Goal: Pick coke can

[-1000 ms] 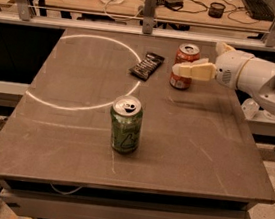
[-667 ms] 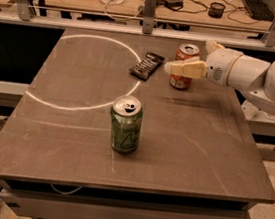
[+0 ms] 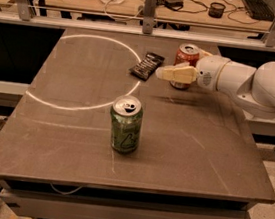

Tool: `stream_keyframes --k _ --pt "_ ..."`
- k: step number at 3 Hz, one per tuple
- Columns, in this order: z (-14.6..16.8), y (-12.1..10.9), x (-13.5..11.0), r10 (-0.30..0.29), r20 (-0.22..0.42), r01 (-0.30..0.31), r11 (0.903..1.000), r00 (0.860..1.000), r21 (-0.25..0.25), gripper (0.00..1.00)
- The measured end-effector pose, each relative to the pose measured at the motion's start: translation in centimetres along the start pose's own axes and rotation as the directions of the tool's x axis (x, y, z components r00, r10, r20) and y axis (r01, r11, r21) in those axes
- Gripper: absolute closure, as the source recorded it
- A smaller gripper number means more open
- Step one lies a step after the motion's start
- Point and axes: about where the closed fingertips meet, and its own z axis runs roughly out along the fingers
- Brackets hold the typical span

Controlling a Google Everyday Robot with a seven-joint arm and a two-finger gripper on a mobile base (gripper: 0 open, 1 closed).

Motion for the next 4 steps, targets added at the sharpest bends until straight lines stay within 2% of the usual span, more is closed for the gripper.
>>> stream_keyframes --k 1,2,3,4 --pt "0.1 0.7 1.5 0.021 -0.019 -0.021 0.9997 1.0 -0.014 0.16" --pt "0.1 1.0 2.2 0.023 -0.027 -0.023 0.9996 0.999 -0.018 0.39" --pt "-0.2 1.2 2.6 0.02 -0.033 -0.021 0.9996 0.999 -0.019 0.63" --pt "-1.4 0.7 1.7 0.009 -0.023 -0.009 1.0 1.0 -0.002 0.86"
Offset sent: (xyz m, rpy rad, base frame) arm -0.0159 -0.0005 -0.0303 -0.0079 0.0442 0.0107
